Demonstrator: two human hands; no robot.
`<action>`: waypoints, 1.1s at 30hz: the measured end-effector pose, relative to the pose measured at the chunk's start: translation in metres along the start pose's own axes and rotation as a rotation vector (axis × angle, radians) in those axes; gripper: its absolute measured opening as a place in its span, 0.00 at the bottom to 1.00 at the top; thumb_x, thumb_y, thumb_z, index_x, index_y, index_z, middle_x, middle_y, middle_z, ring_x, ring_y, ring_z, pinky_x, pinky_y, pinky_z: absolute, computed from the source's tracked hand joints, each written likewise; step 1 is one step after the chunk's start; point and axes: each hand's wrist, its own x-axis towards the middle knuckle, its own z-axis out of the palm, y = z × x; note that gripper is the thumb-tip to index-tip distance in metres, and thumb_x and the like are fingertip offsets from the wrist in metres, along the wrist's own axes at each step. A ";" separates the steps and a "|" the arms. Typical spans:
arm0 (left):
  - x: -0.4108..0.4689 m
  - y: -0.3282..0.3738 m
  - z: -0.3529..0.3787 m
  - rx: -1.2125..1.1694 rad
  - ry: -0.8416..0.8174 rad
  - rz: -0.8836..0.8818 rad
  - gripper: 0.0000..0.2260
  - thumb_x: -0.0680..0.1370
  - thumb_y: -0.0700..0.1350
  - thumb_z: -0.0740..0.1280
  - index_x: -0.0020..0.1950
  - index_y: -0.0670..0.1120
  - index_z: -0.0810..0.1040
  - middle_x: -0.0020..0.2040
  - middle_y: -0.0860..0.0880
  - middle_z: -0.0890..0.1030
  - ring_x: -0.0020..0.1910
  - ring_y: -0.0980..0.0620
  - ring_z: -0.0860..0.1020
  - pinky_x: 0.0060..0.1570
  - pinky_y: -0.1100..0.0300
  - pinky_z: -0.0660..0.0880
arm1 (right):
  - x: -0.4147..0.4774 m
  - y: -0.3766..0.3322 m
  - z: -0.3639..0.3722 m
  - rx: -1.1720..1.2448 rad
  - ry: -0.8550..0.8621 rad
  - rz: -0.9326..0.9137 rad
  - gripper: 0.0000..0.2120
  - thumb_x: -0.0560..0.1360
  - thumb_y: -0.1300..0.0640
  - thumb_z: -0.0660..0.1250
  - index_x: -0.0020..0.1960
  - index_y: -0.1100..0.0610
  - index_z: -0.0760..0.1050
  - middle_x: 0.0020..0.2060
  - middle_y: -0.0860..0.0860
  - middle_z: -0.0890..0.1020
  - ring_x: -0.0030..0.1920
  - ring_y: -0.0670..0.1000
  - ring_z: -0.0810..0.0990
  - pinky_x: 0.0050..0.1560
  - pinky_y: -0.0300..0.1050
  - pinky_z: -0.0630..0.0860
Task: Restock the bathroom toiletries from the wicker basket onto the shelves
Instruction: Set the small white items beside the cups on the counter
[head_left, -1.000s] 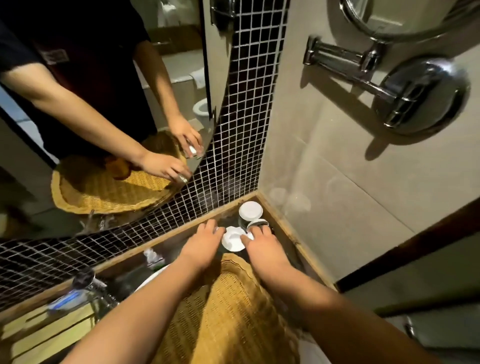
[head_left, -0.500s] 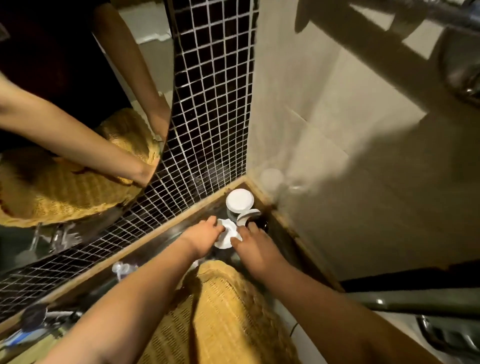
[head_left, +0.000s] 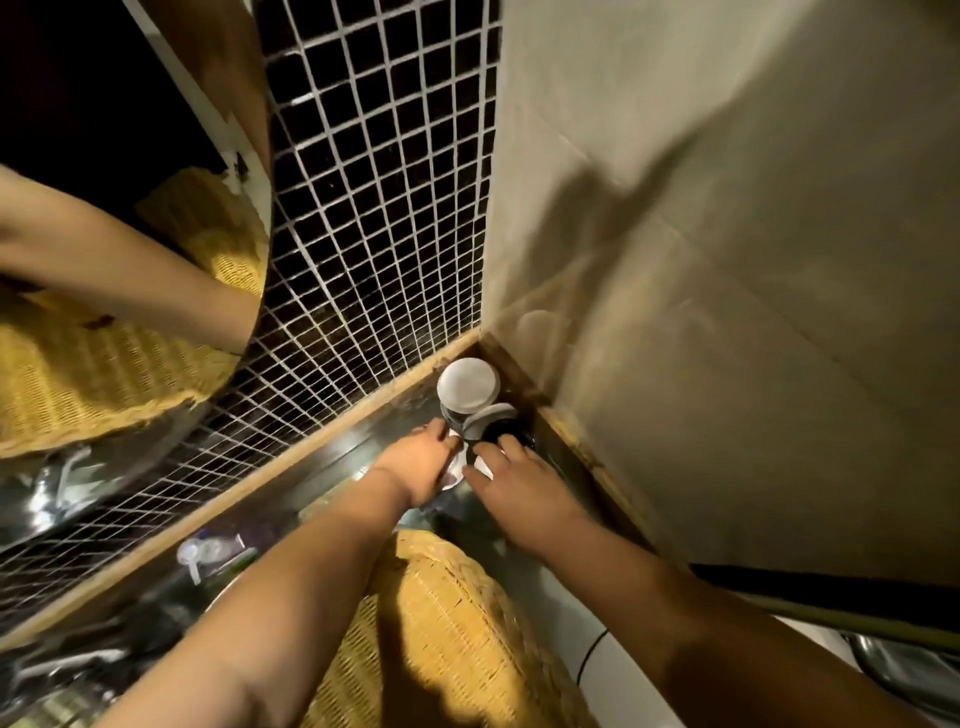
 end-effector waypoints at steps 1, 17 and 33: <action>0.000 0.000 0.000 0.018 -0.003 0.001 0.21 0.79 0.48 0.66 0.71 0.47 0.69 0.67 0.41 0.67 0.59 0.41 0.73 0.58 0.50 0.75 | 0.000 0.002 0.002 0.004 -0.002 0.003 0.25 0.74 0.60 0.67 0.70 0.56 0.68 0.68 0.59 0.67 0.65 0.62 0.64 0.60 0.56 0.71; -0.009 -0.005 -0.001 -0.066 0.034 -0.093 0.26 0.76 0.50 0.69 0.73 0.49 0.68 0.67 0.45 0.70 0.63 0.42 0.73 0.59 0.47 0.76 | 0.001 -0.002 0.001 0.053 -0.038 0.027 0.31 0.72 0.59 0.71 0.73 0.52 0.65 0.72 0.57 0.64 0.68 0.60 0.62 0.64 0.54 0.68; -0.068 -0.054 0.019 0.089 0.063 -0.178 0.22 0.76 0.54 0.65 0.68 0.49 0.73 0.67 0.48 0.73 0.68 0.46 0.69 0.69 0.50 0.62 | 0.071 -0.040 0.009 0.113 -0.129 0.032 0.25 0.75 0.65 0.63 0.71 0.55 0.64 0.66 0.58 0.69 0.65 0.60 0.67 0.55 0.50 0.73</action>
